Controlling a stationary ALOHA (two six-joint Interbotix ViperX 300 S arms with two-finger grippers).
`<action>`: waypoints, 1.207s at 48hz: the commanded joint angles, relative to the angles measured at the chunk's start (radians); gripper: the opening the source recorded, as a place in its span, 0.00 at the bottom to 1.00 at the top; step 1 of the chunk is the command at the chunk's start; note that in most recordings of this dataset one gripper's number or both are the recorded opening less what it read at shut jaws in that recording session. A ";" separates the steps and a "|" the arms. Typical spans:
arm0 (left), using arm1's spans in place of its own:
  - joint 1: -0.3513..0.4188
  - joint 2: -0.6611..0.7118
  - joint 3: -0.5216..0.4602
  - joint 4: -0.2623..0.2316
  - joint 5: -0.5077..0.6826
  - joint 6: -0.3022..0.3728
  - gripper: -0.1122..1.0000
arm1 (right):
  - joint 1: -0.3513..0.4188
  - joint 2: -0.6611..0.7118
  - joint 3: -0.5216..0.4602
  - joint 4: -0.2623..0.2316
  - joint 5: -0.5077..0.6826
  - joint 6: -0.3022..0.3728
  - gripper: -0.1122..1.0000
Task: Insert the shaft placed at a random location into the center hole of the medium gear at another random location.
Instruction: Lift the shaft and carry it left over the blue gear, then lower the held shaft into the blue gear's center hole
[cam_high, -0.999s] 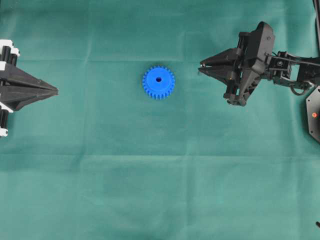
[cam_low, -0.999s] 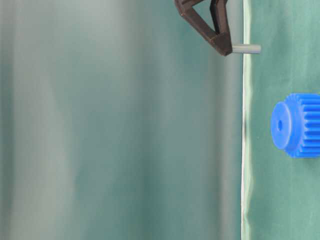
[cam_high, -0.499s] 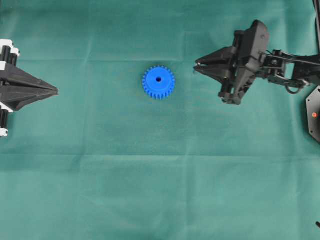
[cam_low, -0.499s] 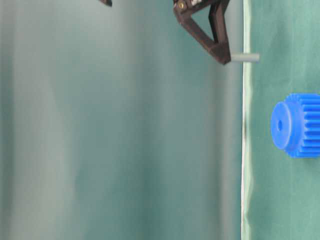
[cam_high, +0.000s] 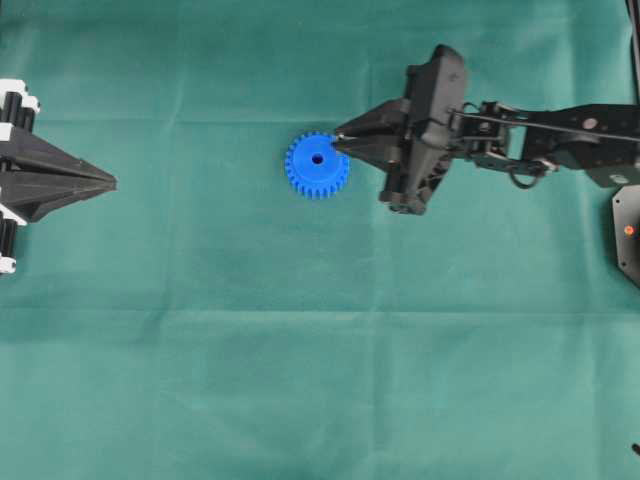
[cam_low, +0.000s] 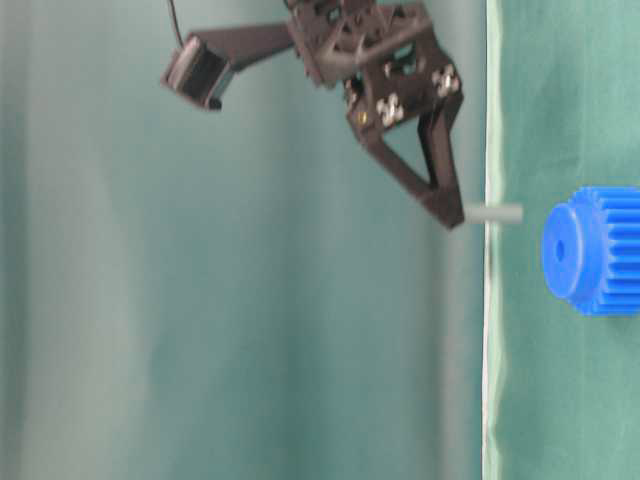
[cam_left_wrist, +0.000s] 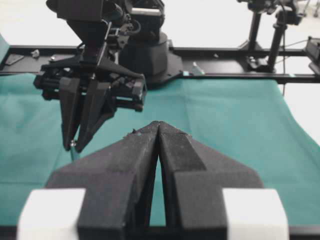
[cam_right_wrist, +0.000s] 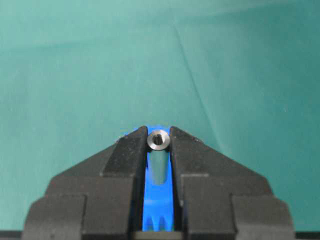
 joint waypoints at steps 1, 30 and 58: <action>-0.002 0.008 -0.023 0.002 -0.005 -0.002 0.10 | 0.005 0.006 -0.052 0.000 0.009 -0.015 0.22; -0.002 0.009 -0.021 0.002 -0.005 -0.002 0.10 | 0.003 0.048 -0.086 0.000 0.011 -0.018 0.22; -0.002 0.009 -0.023 0.002 -0.006 -0.002 0.10 | -0.002 0.089 -0.083 0.000 -0.003 -0.018 0.22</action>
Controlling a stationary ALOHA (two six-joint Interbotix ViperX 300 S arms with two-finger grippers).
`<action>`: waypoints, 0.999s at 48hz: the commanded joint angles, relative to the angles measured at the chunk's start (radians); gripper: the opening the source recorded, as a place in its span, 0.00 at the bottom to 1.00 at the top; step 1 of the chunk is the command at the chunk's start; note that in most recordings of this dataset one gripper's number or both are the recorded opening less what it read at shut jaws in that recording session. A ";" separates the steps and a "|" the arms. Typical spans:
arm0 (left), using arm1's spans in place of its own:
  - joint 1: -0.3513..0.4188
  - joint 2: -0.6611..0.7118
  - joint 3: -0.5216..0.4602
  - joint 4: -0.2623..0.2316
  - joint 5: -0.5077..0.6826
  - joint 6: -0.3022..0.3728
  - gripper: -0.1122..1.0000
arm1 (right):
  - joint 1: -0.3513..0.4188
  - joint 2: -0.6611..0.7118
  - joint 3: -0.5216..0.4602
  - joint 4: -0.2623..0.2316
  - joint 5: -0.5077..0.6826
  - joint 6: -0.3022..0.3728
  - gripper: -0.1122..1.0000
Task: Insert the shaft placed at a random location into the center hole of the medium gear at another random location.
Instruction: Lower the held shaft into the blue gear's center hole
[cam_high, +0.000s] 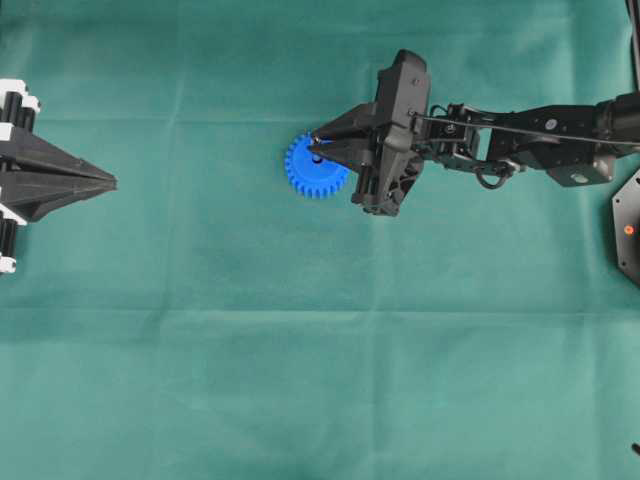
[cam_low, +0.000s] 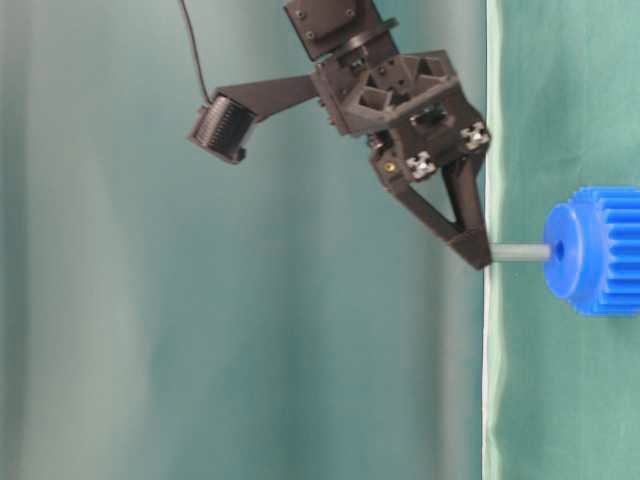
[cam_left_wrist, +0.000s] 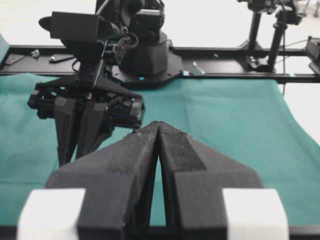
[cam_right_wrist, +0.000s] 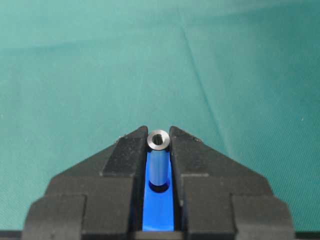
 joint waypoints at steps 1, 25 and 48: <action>-0.002 0.009 -0.023 0.003 -0.006 -0.002 0.10 | -0.005 -0.006 -0.017 0.000 -0.012 -0.017 0.22; -0.002 0.009 -0.023 0.003 -0.006 -0.002 0.10 | -0.005 0.054 -0.023 0.003 -0.040 -0.017 0.22; -0.002 0.009 -0.021 0.002 -0.006 -0.002 0.10 | -0.005 0.092 -0.028 0.003 -0.038 -0.014 0.22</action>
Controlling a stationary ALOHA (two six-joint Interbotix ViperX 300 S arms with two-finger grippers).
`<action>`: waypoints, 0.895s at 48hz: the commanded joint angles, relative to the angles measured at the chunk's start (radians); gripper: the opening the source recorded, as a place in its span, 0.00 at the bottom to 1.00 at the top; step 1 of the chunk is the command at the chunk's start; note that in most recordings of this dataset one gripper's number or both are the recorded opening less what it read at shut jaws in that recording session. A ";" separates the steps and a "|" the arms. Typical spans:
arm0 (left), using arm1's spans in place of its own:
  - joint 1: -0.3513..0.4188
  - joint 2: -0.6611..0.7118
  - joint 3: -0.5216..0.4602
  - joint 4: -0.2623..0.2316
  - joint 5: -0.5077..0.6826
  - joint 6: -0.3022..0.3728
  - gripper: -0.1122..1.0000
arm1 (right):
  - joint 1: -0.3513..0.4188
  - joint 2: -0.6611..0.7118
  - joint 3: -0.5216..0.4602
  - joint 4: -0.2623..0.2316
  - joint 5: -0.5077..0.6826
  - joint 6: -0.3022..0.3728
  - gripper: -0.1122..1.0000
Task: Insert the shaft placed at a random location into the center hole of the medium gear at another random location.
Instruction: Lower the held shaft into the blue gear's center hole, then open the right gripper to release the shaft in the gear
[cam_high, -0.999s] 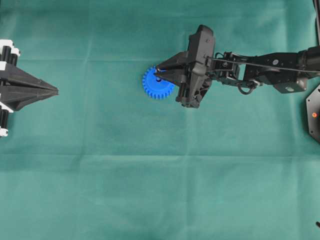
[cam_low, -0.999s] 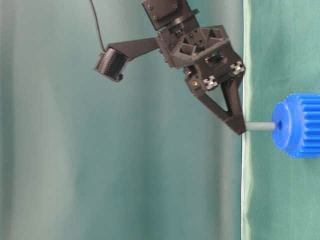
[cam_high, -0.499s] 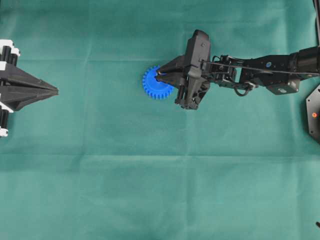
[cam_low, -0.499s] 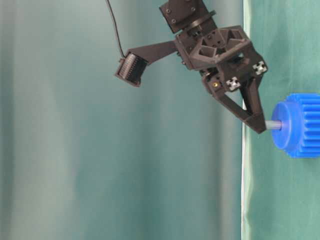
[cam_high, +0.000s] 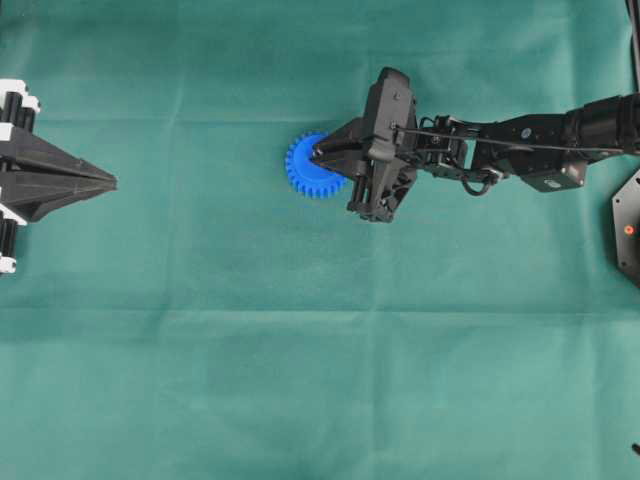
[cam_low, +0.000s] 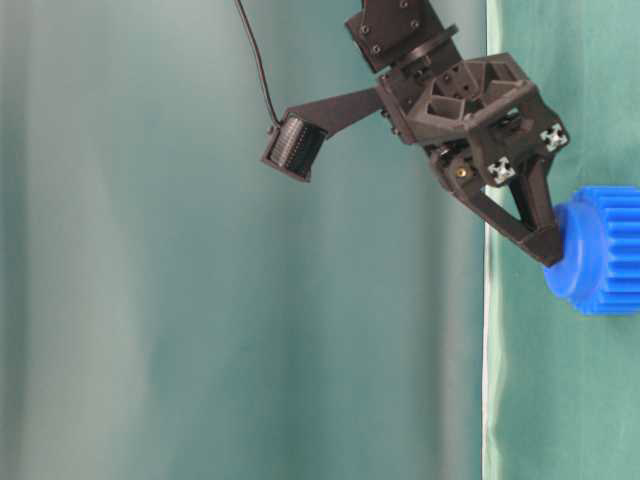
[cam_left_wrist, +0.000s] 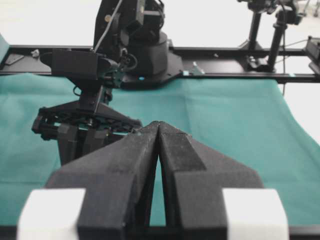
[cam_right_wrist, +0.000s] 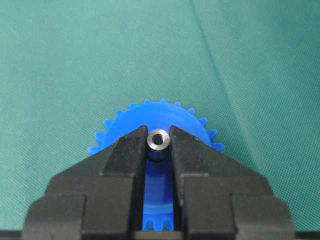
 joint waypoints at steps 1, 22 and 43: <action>0.000 0.006 -0.021 0.002 -0.006 -0.002 0.10 | -0.002 -0.012 -0.020 0.003 -0.011 -0.014 0.22; 0.000 0.008 -0.021 0.002 -0.005 -0.002 0.10 | -0.002 -0.012 -0.020 0.003 -0.008 -0.011 0.22; 0.000 0.008 -0.021 0.003 -0.005 -0.002 0.10 | -0.002 -0.025 -0.021 0.005 0.000 -0.008 0.75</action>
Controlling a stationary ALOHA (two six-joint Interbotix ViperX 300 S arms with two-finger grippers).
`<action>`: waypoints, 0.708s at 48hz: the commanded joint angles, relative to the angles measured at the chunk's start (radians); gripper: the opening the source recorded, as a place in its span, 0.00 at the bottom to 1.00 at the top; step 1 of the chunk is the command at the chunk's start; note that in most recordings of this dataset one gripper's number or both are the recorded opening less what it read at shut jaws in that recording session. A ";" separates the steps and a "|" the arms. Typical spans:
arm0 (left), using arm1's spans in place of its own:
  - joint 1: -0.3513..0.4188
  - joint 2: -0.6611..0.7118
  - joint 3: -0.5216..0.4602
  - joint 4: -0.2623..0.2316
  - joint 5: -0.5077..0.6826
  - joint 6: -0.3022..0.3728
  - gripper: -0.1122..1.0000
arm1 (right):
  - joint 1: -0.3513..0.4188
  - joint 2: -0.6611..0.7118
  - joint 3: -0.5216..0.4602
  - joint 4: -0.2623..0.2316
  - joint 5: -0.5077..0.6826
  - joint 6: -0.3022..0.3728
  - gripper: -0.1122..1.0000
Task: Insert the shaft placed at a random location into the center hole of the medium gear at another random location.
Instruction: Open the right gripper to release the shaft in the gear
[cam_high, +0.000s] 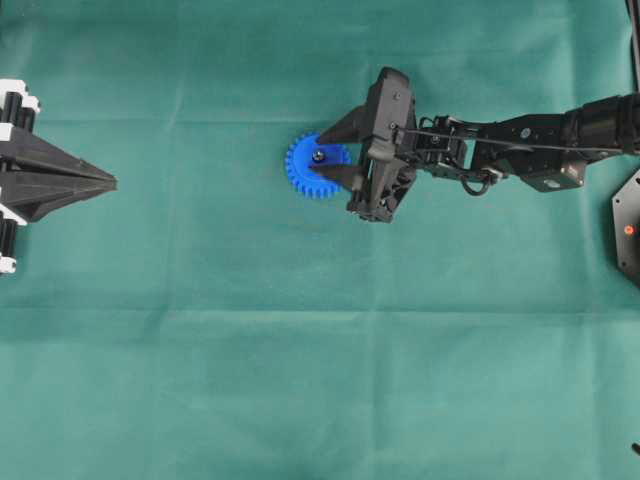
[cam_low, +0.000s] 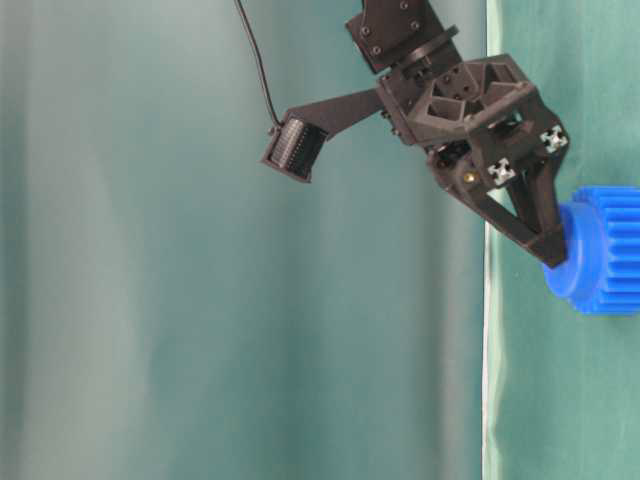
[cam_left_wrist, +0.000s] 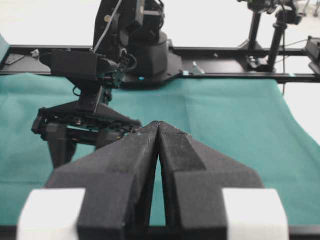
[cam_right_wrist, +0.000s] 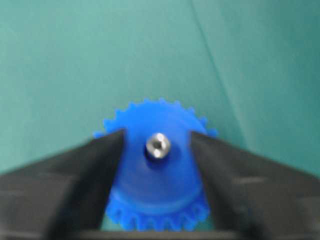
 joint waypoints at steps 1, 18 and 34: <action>-0.002 0.009 -0.021 0.000 -0.006 -0.002 0.10 | -0.003 -0.026 -0.021 0.003 0.003 -0.008 0.80; -0.002 0.009 -0.021 0.000 -0.005 -0.002 0.10 | -0.002 -0.118 -0.018 0.003 0.037 -0.009 0.86; -0.002 0.009 -0.023 0.002 -0.005 -0.002 0.10 | -0.002 -0.290 -0.009 -0.003 0.120 -0.014 0.86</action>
